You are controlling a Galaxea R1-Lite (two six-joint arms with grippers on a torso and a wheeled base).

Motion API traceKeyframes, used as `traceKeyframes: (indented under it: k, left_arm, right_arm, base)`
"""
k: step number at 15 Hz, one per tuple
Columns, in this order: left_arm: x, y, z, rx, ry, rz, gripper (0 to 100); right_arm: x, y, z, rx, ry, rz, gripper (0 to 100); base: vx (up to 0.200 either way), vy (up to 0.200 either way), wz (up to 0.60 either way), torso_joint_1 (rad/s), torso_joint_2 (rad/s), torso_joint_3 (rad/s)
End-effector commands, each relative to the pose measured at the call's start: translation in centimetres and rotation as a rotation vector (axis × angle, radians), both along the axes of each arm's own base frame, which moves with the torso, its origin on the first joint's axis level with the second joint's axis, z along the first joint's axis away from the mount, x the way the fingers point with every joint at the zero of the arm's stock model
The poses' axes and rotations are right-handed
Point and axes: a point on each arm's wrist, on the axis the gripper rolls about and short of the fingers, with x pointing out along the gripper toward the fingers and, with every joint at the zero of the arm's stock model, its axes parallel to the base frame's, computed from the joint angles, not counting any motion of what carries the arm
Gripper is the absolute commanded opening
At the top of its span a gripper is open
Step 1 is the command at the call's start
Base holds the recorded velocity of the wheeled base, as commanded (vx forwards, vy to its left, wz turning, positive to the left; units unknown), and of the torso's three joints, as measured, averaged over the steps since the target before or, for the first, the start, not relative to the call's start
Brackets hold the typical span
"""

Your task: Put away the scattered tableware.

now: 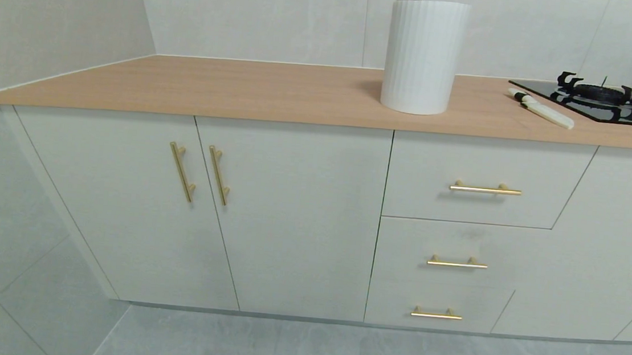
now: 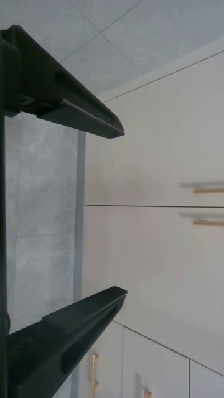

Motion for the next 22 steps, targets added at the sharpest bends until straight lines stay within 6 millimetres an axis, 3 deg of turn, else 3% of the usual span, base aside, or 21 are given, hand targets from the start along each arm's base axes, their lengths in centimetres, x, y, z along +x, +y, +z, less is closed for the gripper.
traceKeyframes:
  k: [1, 5, 20, 22]
  left_arm:
    - [0.0, 0.0, 0.0, 0.001, 0.0, 0.001, 100]
    - [0.0, 0.0, 0.0, 0.001, 0.0, 0.001, 100]
    - [0.0, -0.03, 0.0, 0.009, 0.0, -0.011, 100]
    - [0.0, -0.03, 0.0, 0.009, 0.0, -0.011, 100]
  right_arm:
    - [0.13, 0.06, -0.8, 0.008, 0.058, 0.025, 100]
    - [0.28, 0.25, -1.19, 0.058, 0.114, 0.13, 100]
    - [0.16, 0.27, -1.27, 0.041, 0.099, 0.134, 100]
    - [0.16, 0.27, -1.27, 0.041, 0.099, 0.136, 100]
  base:
    - [0.0, 0.0, 0.0, 0.0, 0.0, 0.0]
    - [0.0, 0.0, 0.0, 0.0, 0.0, 0.0]
    - [0.0, 0.0, 0.0, 0.0, 0.0, 0.0]
    - [0.2, 0.0, 0.0, 0.007, 0.0, 0.007]
